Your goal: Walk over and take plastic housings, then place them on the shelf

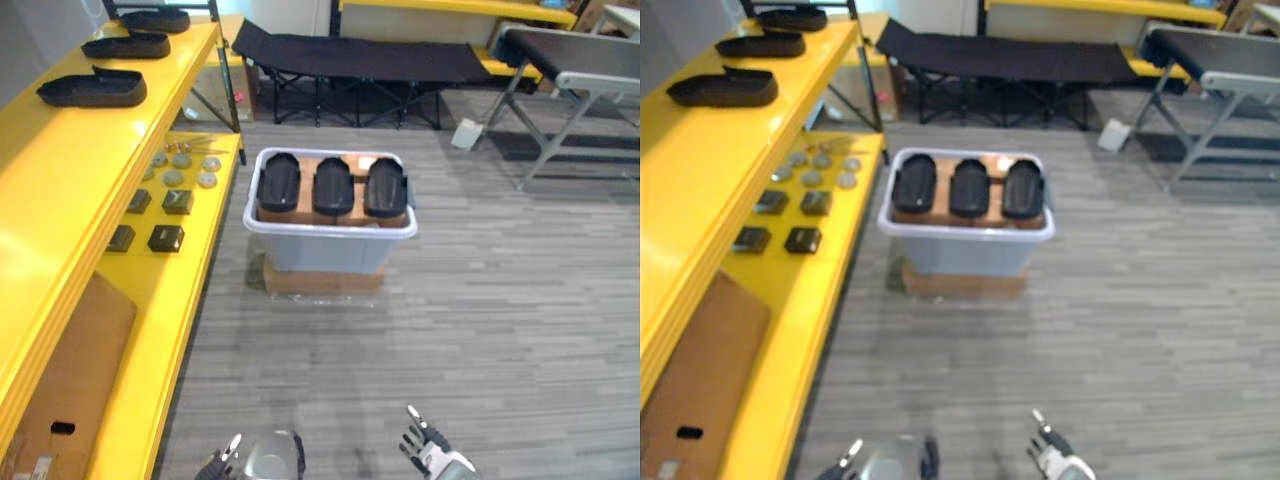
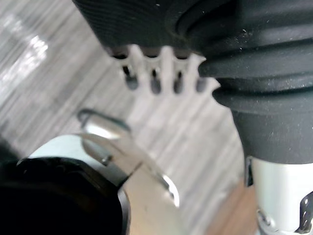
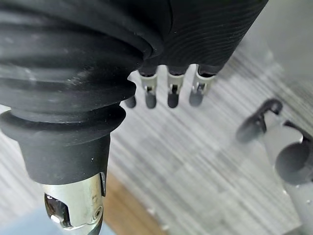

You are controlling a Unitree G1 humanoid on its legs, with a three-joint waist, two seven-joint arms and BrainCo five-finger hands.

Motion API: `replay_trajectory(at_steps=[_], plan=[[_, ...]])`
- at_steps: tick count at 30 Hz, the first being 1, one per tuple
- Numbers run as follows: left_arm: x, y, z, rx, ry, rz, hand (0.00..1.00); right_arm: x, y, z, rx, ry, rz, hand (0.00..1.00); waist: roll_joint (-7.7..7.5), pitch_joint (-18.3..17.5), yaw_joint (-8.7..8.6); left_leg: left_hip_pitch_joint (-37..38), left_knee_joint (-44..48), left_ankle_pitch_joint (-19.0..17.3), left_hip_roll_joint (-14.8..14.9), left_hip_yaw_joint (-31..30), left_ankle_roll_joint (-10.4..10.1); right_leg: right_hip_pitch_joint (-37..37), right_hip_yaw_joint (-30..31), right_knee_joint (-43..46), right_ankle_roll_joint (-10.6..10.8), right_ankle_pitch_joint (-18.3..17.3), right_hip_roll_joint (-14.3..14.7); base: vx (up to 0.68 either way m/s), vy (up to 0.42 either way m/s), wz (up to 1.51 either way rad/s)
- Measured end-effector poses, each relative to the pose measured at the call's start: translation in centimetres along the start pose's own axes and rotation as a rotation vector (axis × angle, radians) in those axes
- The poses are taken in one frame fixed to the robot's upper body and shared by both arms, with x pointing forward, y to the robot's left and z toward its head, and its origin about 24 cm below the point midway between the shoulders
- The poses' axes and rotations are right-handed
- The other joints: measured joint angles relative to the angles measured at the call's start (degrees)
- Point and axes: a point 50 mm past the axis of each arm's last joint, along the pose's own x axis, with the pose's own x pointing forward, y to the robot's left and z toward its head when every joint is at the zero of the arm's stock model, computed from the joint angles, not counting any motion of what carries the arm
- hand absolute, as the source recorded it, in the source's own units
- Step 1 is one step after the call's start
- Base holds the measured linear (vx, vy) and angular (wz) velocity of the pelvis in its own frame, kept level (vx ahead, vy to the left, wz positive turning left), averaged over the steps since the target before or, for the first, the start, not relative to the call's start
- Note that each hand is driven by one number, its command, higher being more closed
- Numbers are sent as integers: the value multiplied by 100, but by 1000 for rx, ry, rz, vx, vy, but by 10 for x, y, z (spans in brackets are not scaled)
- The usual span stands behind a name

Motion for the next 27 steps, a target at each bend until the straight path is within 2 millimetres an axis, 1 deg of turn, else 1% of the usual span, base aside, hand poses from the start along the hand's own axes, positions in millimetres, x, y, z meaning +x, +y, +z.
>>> replay_trajectory(at_steps=[1,2,3,4,5,6,7,8,9,10,11,12,13,14,15,16,17,18,19,20,21,22,23,24,25,26,27], plan=[[0,1,0,6,-3,5,0,0,1,2,-12,-3,2,0,-2,-1,2,190,-118,1,-33,-3,-1,-100,-166,200,-153,-93,-50,364,67,8],[0,-1,2,3,-12,-5,0,1,3,3,-18,-10,8,0,19,2,-16,516,-327,2,-37,-69,-4,-214,-560,182,-504,-330,-66,341,29,29],[2,-9,8,7,-25,-31,0,1,3,5,-18,-24,12,0,52,-5,-45,652,-424,-19,40,-197,-50,-338,-910,-290,-670,-558,5,251,-15,42],[4,-15,12,15,-35,-47,0,1,4,6,-17,-32,13,0,78,-13,-47,651,-407,-50,101,-281,-104,-429,-1004,-631,-731,-591,82,304,-74,67],[6,-28,23,24,-56,-80,0,1,4,10,-13,-51,15,0,122,-7,-55,648,-400,-88,238,-488,-170,-616,-1043,-1335,-753,-580,238,304,-131,67],[7,-34,27,28,-63,-97,0,1,4,12,-6,-64,17,0,154,12,-72,654,-394,-114,309,-606,-215,-687,-1013,-1651,-744,-557,300,369,-198,104],[8,-44,31,21,-65,-121,0,0,5,15,-3,-80,20,0,188,32,-146,728,-387,-209,471,-876,-377,-811,-801,-2280,-704,-308,415,376,-248,87],[8,-45,30,6,-61,-121,0,0,5,15,-5,-80,20,0,179,27,-165,760,-382,-252,510,-930,-451,-828,-694,-2484,-697,-107,465,391,-307,92],[8,-42,23,-19,-39,-111,0,0,5,11,-9,-69,21,0,78,-25,-172,922,-377,-399,535,-1074,-664,-843,-398,-2844,-700,689,474,436,-378,58],[7,-35,22,-35,-40,-92,0,0,6,5,-5,-57,22,0,-80,-108,-179,1008,-378,-499,478,-1147,-772,-856,-354,-2859,-713,1021,407,392,-352,47],[7,-36,18,-56,-27,-86,0,0,5,4,-7,-53,18,0,-10,-139,-163,1074,-361,-577,557,-1196,-839,-817,-442,-2732,-728,715,422,389,-348,27],[5,-40,6,-89,6,-89,0,-1,-1,7,-13,-56,-1,0,246,-269,-161,985,-199,-595,826,-1193,-905,-820,-546,-2698,-817,549,649,294,-253,12],[5,-44,1,-111,17,-91,0,-1,-3,8,-15,-59,-8,0,336,-305,-162,900,-70,-579,909,-1186,-932,-826,-607,-2723,-847,470,711,333,-304,8],[4,-47,-4,-134,26,-95,0,-2,-4,13,-21,-71,-13,0,497,-280,-156,679,390,-526,1045,-1213,-993,-803,-644,-2710,-923,368,816,309,-304,3],[3,-47,-6,-177,34,-85,0,-2,-5,14,-21,-73,-24,0,539,-247,-156,361,1166,-370,1151,-1241,-1024,-658,-659,-2767,-979,272,894,290,-286,0],[3,-47,-7,-199,35,-79,0,-2,-6,15,-22,-74,-30,0,566,-230,-153,166,1660,-208,1200,-1286,-1005,-519,-662,-2827,-1003,234,929,259,-224,-1],[3,-44,-8,-215,31,-68,0,-3,-10,13,-18,-66,-44,0,582,-194,-139,-230,2709,92,1272,-1463,-1081,-198,-661,-3001,-1036,168,981,240,-146,-9],[2,-42,-7,-218,18,-62,0,-4,-13,10,-5,-53,-53,0,580,-190,-106,-546,3363,81,1337,-1478,-1087,77,-666,-3182,-1054,132,1011,224,-120,-11],[2,-42,-8,-217,18,-63,0,-5,-14,9,2,-51,-56,0,572,-191,-100,-679,3501,79,1380,-1398,-1084,191,-672,-3268,-1039,143,1021,218,-84,-11],[2,-40,-6,-211,7,-62,0,-6,-18,7,15,-50,-73,0,547,-193,-123,-878,3381,55,1488,-1124,-1041,389,-706,-3448,-1007,164,1018,213,-44,1],[3,-38,-3,-196,0,-66,0,-7,-22,5,26,-50,-92,0,536,-198,-133,-985,3004,36,1543,-918,-998,505,-747,-3581,-968,189,1001,258,3,7],[3,-37,0,-156,-5,-77,0,-9,-27,3,36,-47,-110,0,490,-211,-148,-886,1614,133,1533,-557,-925,583,-777,-3732,-889,235,928,254,87,8],[3,-37,0,-149,-4,-76,0,-10,-30,2,48,-47,-119,0,489,-211,-170,-836,987,320,1512,-477,-896,572,-779,-3754,-842,242,907,215,125,4],[4,-37,2,-151,-7,-77,0,-10,-32,-1,77,-45,-137,0,396,-192,-176,-655,296,472,1314,-451,-1120,581,-749,-3803,-694,284,804,225,153,4],[4,-34,6,-140,-20,-72,0,-10,-32,-5,90,-37,-139,0,272,-211,-182,-576,69,629,1152,-401,-1094,583,-763,-3888,-627,327,710,208,140,9],[5,-29,13,-97,-48,-61,0,-10,-28,-14,106,-17,-133,0,53,-211,-194,-462,-369,790,907,-352,-1041,576,-791,-4040,-543,380,544,196,127,8],[6,-28,20,-65,-72,-62,0,-10,-27,-17,115,-16,-133,0,-45,-181,-190,-408,-542,870,787,-302,-1024,584,-794,-4108,-482,422,455,173,134,8]])
